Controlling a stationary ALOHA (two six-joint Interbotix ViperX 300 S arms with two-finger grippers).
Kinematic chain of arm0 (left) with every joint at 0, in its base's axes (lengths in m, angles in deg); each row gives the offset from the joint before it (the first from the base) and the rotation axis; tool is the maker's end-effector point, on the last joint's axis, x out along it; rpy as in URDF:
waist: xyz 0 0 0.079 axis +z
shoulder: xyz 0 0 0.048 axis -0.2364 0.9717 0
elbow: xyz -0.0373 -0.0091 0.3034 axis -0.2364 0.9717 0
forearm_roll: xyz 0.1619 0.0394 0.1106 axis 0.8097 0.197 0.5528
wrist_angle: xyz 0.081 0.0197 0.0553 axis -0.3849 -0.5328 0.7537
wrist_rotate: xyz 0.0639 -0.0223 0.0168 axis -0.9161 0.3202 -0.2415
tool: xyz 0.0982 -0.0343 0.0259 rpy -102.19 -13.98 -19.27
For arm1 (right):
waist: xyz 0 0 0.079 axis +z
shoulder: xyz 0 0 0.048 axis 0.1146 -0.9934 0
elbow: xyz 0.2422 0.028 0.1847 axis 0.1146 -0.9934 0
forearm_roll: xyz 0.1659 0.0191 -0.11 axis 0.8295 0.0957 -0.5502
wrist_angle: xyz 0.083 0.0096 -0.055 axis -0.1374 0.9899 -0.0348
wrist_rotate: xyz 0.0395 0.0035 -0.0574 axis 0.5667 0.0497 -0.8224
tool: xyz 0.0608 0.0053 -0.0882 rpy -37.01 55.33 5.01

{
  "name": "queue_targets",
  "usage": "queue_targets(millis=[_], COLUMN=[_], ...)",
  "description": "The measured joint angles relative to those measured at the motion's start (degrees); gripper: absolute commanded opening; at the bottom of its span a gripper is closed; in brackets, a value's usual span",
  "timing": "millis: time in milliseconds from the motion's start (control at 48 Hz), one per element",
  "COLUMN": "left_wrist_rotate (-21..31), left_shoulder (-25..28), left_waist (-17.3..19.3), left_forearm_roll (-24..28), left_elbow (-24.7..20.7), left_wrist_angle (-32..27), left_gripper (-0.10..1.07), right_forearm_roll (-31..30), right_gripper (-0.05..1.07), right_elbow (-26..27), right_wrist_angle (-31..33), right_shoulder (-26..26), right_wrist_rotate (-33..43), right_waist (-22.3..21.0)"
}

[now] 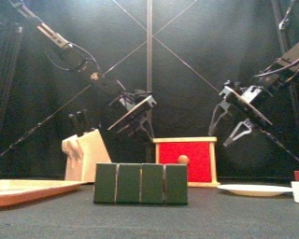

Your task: Straighten drawer

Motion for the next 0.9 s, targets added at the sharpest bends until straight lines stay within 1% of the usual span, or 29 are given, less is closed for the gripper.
queue_targets(millis=[188, 583, 729, 896], left_wrist_rotate=[0.0, 0.0, 0.0, 0.0], left_shoulder=[0.4, 0.2, -1.7, -4.1], left_waist=[-0.6, -0.5, -0.5, -1.1], left_forearm_roll=[0.0, 0.1, 1.1, 4.0], left_elbow=[-1.1, -1.1, -1.1, -1.1], left_wrist_angle=[-0.1, 0.0, 0.2, 0.4], left_gripper=[0.28, 0.28, 0.28, 0.28], right_forearm_roll=[0.9, 1.4, 1.5, 1.4], right_gripper=[0.95, 0.95, 0.95, 0.95], right_elbow=[-1.7, -3.5, -4.1, -4.3], right_wrist_angle=[-0.1, -0.1, -0.1, -0.1], right_shoulder=[1.2, 5.7, 6.9, 7.4], right_wrist_rotate=[-0.2, -0.2, -0.1, -0.2], right_waist=[0.1, 0.1, 0.1, 0.2])
